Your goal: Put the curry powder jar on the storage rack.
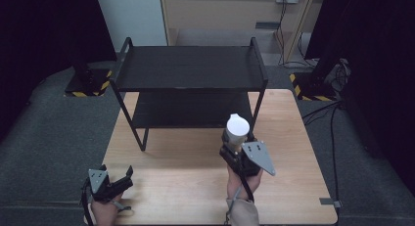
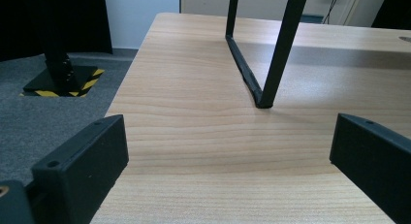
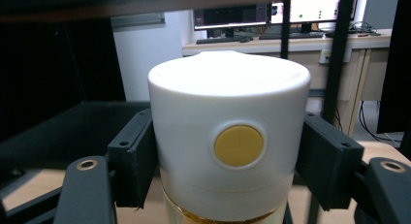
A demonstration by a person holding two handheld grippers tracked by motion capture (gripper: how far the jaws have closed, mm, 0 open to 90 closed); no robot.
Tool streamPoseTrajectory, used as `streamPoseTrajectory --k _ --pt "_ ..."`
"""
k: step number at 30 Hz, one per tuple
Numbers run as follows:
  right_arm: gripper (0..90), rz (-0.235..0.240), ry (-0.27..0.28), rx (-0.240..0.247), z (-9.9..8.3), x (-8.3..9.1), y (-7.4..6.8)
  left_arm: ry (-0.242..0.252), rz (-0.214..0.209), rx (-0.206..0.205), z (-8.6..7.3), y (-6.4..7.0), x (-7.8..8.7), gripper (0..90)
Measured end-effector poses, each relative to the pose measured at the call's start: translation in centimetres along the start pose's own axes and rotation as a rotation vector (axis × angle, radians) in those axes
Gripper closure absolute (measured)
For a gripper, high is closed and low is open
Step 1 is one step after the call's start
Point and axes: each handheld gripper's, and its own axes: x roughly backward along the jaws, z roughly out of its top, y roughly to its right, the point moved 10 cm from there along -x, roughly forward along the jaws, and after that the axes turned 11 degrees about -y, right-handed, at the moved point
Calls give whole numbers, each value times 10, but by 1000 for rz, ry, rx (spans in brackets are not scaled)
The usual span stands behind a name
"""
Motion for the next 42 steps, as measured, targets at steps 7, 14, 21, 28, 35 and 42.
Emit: streamPoseTrajectory --k 7,14,21,28,35,42 --pt "305 -20 -3 -4 31 -36 -15 4 -9 1 0 -1 0 0" --pt "305 -34 1 13 39 -54 -15 3 -7 5 0 -1 0 0" --pt "305 -38 17 29 45 -79 -12 -2 -7 -2 0 0 0 0" --pt "305 -66 9 19 50 -104 -9 -6 -7 -5 0 0 -1 0" --pt "304 -82 -14 17 52 -123 -9 -10 -8 -2 1 0 -2 0" --pt "304 -90 -26 17 49 -134 -9 -15 3 29 2 -2 -2 0"
